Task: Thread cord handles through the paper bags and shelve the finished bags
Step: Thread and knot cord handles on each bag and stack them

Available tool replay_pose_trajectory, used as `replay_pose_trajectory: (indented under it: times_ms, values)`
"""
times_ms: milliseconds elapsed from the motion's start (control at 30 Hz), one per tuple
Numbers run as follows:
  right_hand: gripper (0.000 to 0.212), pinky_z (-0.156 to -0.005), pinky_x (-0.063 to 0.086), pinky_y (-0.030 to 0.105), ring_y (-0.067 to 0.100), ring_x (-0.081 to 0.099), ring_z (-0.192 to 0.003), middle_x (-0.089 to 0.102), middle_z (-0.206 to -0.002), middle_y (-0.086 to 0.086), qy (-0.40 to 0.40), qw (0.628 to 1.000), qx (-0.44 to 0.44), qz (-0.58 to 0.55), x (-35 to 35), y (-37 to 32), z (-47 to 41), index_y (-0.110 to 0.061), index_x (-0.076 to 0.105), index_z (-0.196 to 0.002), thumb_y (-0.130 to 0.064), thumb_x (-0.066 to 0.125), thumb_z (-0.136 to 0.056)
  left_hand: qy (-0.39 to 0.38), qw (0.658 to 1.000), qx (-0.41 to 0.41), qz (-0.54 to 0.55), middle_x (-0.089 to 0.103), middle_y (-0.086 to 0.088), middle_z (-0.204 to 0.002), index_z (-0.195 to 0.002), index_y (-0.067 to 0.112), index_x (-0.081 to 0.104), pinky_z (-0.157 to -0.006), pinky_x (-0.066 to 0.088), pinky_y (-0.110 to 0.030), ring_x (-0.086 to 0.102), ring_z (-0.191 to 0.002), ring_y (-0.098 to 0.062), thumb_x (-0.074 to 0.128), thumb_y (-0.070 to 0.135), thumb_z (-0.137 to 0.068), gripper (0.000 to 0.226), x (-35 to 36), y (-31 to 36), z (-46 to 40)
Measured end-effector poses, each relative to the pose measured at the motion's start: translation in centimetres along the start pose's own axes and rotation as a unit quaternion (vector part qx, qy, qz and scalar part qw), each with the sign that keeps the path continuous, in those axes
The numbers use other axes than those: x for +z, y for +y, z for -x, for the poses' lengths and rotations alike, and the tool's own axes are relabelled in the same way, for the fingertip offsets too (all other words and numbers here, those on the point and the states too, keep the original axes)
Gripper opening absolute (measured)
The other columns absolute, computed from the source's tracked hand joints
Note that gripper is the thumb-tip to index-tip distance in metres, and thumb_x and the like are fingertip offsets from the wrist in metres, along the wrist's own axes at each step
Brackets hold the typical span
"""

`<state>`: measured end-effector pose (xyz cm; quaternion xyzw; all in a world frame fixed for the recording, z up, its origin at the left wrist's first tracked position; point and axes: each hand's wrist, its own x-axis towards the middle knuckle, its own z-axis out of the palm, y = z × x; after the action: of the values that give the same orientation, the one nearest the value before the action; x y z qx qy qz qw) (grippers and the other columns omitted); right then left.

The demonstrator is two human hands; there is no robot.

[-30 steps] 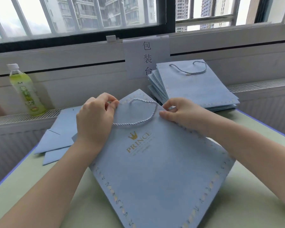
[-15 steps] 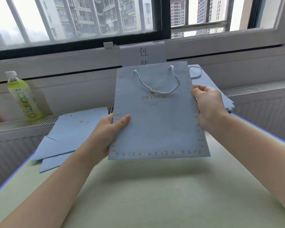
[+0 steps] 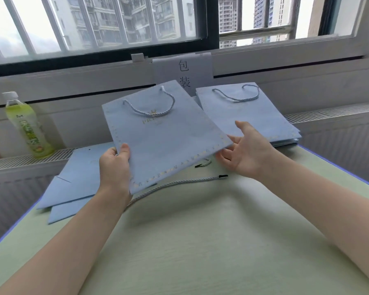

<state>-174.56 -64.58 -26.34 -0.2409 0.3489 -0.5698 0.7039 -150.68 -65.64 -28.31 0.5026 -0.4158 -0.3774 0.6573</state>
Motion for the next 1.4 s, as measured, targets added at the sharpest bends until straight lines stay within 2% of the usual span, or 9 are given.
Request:
replay_pose_trajectory:
  times_ms: [200,300,400,500,567,633,700,1000,1400]
  values:
    - [0.018,-0.063,0.057,0.026,0.021,0.069,-0.086,0.07,-0.094,0.007,-0.196,0.964,0.016,0.177,2.0,3.5,1.6,-0.006,0.061,-0.102,-0.019,0.056,-0.09,-0.066,0.995,-0.037,0.065,0.062,-0.013,-0.111,-0.103,0.007,0.053,-0.052,0.056,-0.027,0.064,-0.076,-0.027,0.035,0.016,-0.103,0.019,1.3,0.3,1.1]
    - [0.016,-0.054,0.055,0.023,0.02,0.07,-0.071,0.07,-0.09,0.01,-0.199,0.966,0.012,0.164,2.3,4.7,1.9,-0.003,0.061,-0.097,-0.011,0.047,-0.097,-0.115,0.991,-0.032,0.062,0.061,-0.014,-0.118,-0.123,-0.001,0.049,-0.083,0.045,-0.041,0.065,-0.074,-0.029,0.034,0.012,-0.102,0.029,1.9,0.4,1.8]
    - [0.016,-0.05,0.053,0.021,0.017,0.068,-0.059,0.067,-0.084,0.014,-0.143,0.978,-0.035,0.149,2.2,4.1,1.6,0.002,0.058,-0.097,-0.005,0.044,-0.098,-0.161,0.986,0.007,0.053,0.065,-0.009,-0.119,-0.123,0.004,0.051,-0.078,0.057,-0.03,0.068,-0.092,-0.017,0.038,0.014,-0.102,0.027,1.6,0.1,1.3]
    - [0.015,-0.048,0.051,0.018,0.012,0.063,-0.051,0.062,-0.082,0.014,-0.052,0.976,-0.142,0.159,2.0,3.1,1.1,0.001,0.056,-0.093,-0.002,0.042,-0.098,-0.216,0.968,0.091,-0.087,0.065,-0.006,-0.117,-0.129,0.012,0.044,-0.084,0.053,-0.03,0.067,-0.097,-0.016,0.039,0.023,-0.101,0.03,2.0,-0.8,1.6]
    - [0.016,-0.048,0.05,0.016,0.008,0.061,-0.047,0.058,-0.078,0.012,-0.001,0.965,-0.209,0.161,1.6,2.0,0.7,-0.001,0.054,-0.089,-0.003,0.041,-0.099,-0.238,0.918,0.18,-0.262,0.061,0.001,-0.119,-0.14,0.017,0.035,-0.092,0.046,-0.03,0.061,-0.105,-0.013,0.043,0.026,-0.1,0.042,2.2,-1.7,2.1]
    - [0.019,-0.05,0.051,0.015,0.007,0.061,-0.048,0.056,-0.073,0.01,0.052,0.957,-0.248,0.139,1.0,0.7,0.3,-0.001,0.052,-0.085,-0.005,0.042,-0.1,-0.258,0.816,0.276,-0.437,0.054,0.003,-0.128,-0.142,0.018,0.037,-0.1,0.037,-0.028,0.05,-0.12,-0.013,0.045,0.025,-0.098,0.045,2.3,-2.8,2.4]
    - [0.022,-0.054,0.053,0.015,0.009,0.062,-0.054,0.056,-0.072,0.009,0.1,0.952,-0.262,0.122,-0.1,-0.5,-0.4,-0.002,0.05,-0.079,-0.007,0.043,-0.1,-0.276,0.757,0.297,-0.512,0.05,0.004,-0.134,-0.136,0.021,0.045,-0.104,0.031,-0.027,0.042,-0.127,-0.014,0.046,0.028,-0.098,0.039,2.2,-3.5,2.3]
    - [0.023,-0.036,0.042,0.011,0.004,0.052,-0.035,0.053,-0.064,0.003,0.219,0.955,-0.176,0.098,-3.8,-2.8,-2.2,-0.005,0.054,-0.074,-0.017,0.058,-0.094,-0.301,0.74,0.293,-0.526,0.055,0.003,-0.124,-0.124,0.02,0.056,-0.101,0.031,-0.026,0.042,-0.12,-0.016,0.046,0.027,-0.098,0.029,1.8,-3.7,2.0]
    - [0.023,-0.029,0.03,0.011,0.003,0.042,-0.03,0.043,-0.056,-0.002,0.178,0.963,-0.107,0.174,-4.0,-3.3,-2.7,-0.009,0.051,-0.074,-0.015,0.052,-0.096,-0.31,0.737,0.287,-0.528,0.056,0.004,-0.119,-0.117,0.021,0.06,-0.101,0.036,-0.031,0.045,-0.115,-0.015,0.047,0.025,-0.097,0.024,1.7,-3.6,1.9]
